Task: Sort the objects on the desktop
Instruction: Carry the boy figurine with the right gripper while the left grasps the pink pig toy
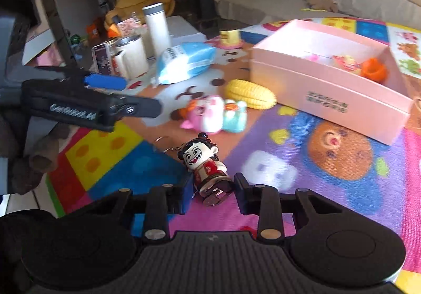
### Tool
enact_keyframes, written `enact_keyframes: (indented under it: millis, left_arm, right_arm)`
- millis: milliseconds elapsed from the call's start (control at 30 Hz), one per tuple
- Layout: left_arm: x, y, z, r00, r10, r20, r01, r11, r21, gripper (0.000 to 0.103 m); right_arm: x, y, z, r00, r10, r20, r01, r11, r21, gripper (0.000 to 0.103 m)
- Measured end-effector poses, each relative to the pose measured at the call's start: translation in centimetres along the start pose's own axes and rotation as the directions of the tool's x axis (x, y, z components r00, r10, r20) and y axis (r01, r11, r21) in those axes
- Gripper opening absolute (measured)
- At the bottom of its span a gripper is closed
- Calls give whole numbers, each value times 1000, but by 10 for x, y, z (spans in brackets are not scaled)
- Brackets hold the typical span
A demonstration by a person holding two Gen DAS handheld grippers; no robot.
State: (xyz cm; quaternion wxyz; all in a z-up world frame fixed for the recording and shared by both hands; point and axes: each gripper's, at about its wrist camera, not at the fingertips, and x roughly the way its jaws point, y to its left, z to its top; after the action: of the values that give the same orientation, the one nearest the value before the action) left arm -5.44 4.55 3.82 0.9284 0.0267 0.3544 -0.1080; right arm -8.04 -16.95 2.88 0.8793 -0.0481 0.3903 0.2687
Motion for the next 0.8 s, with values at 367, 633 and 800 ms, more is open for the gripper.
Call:
enact_keyframes:
  millis: [367,633,800]
  left_arm:
    - [46,-62,10,996,-64,-54,70,992,105,99]
    - [50,-52,8,998,56,-27,-51,985,164,100]
    - [41,-21,1,978,207,27,-208,962,176,101]
  right_arm:
    - [-16,-59,-19,969,-242,48,230,957,179,58]
    - [-14,-51,-33,953,-290,90,274,949,154,75]
    - [-11,-45,-34,949,-302,89,289,949,128,85]
